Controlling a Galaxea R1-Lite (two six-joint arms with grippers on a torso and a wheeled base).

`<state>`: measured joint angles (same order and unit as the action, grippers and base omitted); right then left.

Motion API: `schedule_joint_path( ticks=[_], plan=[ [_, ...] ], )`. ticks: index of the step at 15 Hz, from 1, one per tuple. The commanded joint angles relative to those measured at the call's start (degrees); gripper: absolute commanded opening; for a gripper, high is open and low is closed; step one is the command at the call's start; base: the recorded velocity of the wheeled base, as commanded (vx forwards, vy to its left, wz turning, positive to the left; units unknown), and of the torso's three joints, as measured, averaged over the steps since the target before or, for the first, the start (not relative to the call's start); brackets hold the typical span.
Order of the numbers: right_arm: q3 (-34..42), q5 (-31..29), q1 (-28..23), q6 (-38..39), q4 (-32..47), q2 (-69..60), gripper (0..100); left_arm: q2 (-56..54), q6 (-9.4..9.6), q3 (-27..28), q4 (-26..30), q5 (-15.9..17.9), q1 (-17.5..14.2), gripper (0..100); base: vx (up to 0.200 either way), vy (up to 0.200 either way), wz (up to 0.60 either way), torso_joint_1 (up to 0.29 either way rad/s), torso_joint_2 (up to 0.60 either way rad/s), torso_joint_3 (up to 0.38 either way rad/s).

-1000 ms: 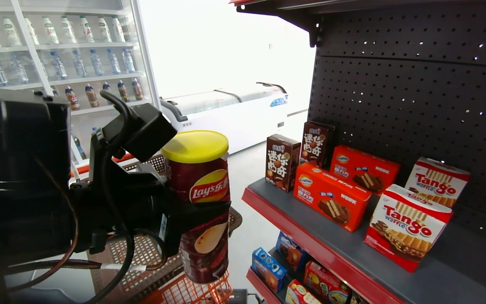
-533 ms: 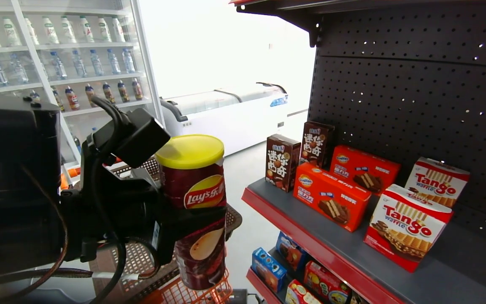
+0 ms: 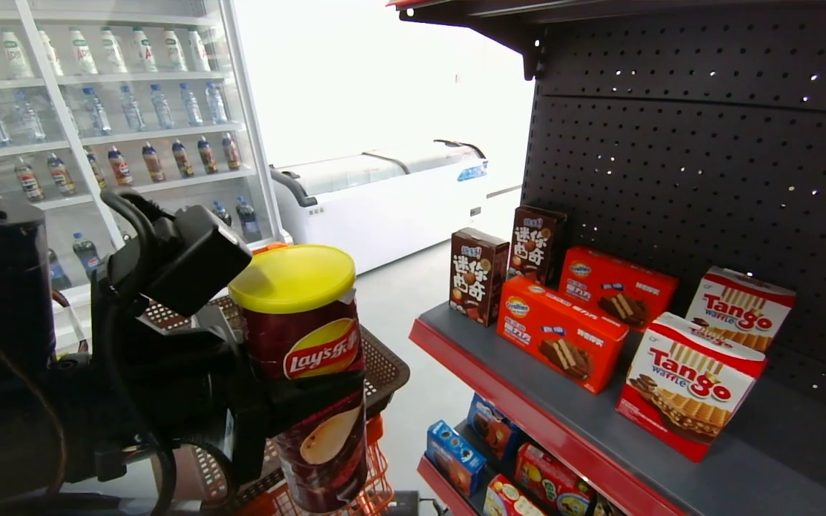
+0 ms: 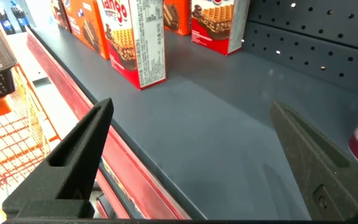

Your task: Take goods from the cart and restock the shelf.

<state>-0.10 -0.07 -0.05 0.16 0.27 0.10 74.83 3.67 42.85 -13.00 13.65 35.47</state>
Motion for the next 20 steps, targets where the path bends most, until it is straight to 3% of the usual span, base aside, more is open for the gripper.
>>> schedule_joint_path(
  ticks=[1,9,20],
  plan=[
    [0.01,-0.01,-0.04,0.02,0.0,0.08,100,-1.0,0.02,-0.14,-0.01,-0.03,0.03,0,0.0,0.0,-0.6,-0.002,-0.01,-0.002],
    [0.01,-0.01,-0.04,0.02,0.0,0.08,100,-2.14,0.02,0.39,0.08,-0.03,1.7,0,0.0,0.0,-0.6,0.004,0.0,0.002],
    [0.01,-0.01,-0.04,0.02,0.0,0.08,100,-2.05,0.02,0.48,-0.1,-0.03,1.62,0,0.0,0.0,-0.6,0.003,0.0,0.003]
  ],
)
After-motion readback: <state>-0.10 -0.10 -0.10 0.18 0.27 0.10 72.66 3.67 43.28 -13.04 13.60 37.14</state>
